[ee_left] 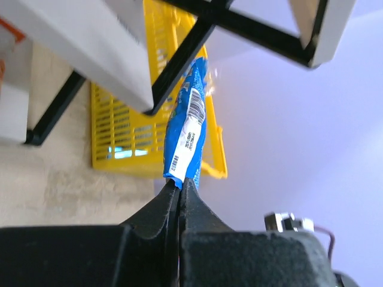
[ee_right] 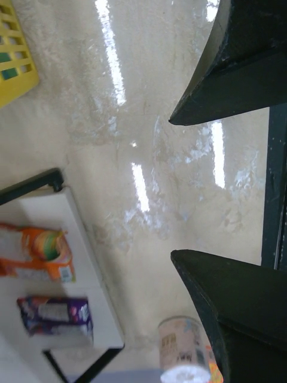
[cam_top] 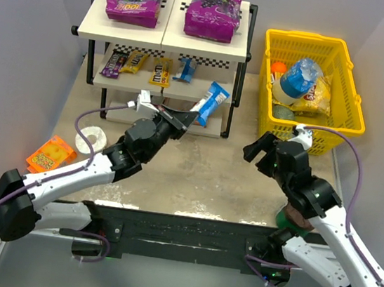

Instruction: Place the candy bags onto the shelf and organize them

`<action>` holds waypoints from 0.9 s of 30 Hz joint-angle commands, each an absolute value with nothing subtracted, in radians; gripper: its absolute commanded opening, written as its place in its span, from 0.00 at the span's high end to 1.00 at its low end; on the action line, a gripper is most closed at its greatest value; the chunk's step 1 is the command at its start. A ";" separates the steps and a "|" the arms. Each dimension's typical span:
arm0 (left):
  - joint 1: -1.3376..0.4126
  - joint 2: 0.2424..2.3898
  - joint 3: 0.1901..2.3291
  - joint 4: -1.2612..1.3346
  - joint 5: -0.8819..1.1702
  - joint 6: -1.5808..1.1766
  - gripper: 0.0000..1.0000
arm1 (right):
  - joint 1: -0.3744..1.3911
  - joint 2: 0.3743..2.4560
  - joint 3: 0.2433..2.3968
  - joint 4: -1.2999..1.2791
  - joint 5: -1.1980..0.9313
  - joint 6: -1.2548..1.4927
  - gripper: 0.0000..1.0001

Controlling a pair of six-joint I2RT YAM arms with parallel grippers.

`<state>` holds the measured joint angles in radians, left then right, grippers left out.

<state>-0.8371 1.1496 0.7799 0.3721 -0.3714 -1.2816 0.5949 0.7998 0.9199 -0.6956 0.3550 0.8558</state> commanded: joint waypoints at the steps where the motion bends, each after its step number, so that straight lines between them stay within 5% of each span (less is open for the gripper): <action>1: -0.821 1.172 0.906 0.273 -0.547 -1.249 1.00 | 0.595 0.776 0.996 -0.747 0.388 0.850 0.11; 11: -0.808 1.393 1.143 0.288 -0.794 -1.284 1.00 | 0.595 0.724 0.968 -0.764 0.394 0.842 0.12; 27: -0.804 1.730 1.414 0.221 -0.903 -1.341 1.00 | 0.595 0.726 0.956 -0.770 0.426 0.813 0.10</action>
<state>-0.8097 1.6890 1.3487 0.2375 -0.8143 -1.3258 0.5949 0.7307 0.9596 -0.7609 0.3851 0.8333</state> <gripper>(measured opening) 0.019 0.894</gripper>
